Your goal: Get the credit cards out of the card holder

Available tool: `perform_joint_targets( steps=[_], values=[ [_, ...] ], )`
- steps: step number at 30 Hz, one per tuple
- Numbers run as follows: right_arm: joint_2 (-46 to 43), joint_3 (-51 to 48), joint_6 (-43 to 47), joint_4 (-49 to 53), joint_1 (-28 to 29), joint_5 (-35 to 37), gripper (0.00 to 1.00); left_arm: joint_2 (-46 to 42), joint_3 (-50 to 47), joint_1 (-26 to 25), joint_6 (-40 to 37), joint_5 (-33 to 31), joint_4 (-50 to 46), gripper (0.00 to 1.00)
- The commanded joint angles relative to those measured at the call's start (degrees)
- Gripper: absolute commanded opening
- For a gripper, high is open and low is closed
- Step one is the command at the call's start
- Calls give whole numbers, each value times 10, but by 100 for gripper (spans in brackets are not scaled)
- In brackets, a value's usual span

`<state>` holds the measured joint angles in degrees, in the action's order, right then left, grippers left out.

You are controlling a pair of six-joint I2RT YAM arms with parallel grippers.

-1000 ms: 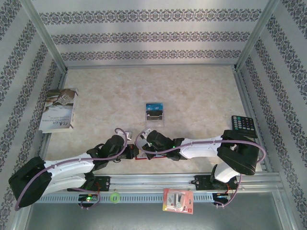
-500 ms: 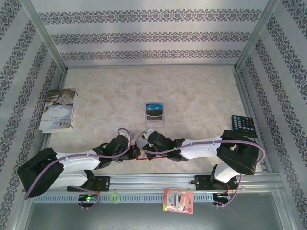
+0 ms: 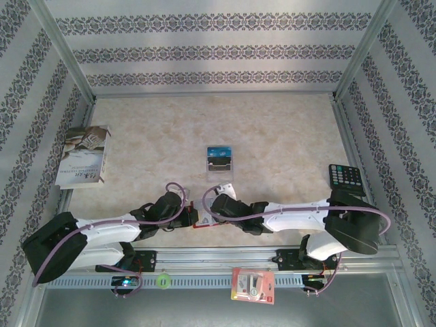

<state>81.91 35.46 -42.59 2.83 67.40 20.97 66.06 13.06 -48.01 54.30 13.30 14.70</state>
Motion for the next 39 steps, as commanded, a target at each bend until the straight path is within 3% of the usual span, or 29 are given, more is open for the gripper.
perform_joint_targets(
  steps=[1, 5, 10, 15, 20, 25, 29, 31, 35, 39],
  values=[
    [-58, -23, -60, 73, 6, 98, 46, -10, 9, -10, -8, -1, -57, 0],
    [-151, -49, -22, 46, 4, 94, 54, -24, 29, -10, -25, 2, -79, 0],
    [-227, -57, 19, 48, -6, 58, 55, -21, 76, -24, -47, 2, -102, 0],
    [-277, -78, 12, 57, -13, 62, 55, 68, 133, -41, -69, 16, -100, 0],
    [-322, -98, 5, 70, -16, 57, 55, 162, 169, -55, -65, 58, -28, 0],
    [-351, -115, 0, 72, -20, 42, 56, 200, 218, -78, -72, 78, -14, 0],
    [-336, -120, -5, 59, -31, 5, 55, 228, 234, -79, -70, 96, -12, 15],
    [-321, -118, -3, 43, -34, -16, 53, 215, 233, -79, -73, 92, -19, 17],
    [-278, -109, 6, -14, -56, -103, 32, 112, 199, -71, -78, 24, -58, 19],
    [-215, -92, 5, -60, -83, -174, 18, 16, 154, -51, -79, -32, -139, 19]
  ],
)
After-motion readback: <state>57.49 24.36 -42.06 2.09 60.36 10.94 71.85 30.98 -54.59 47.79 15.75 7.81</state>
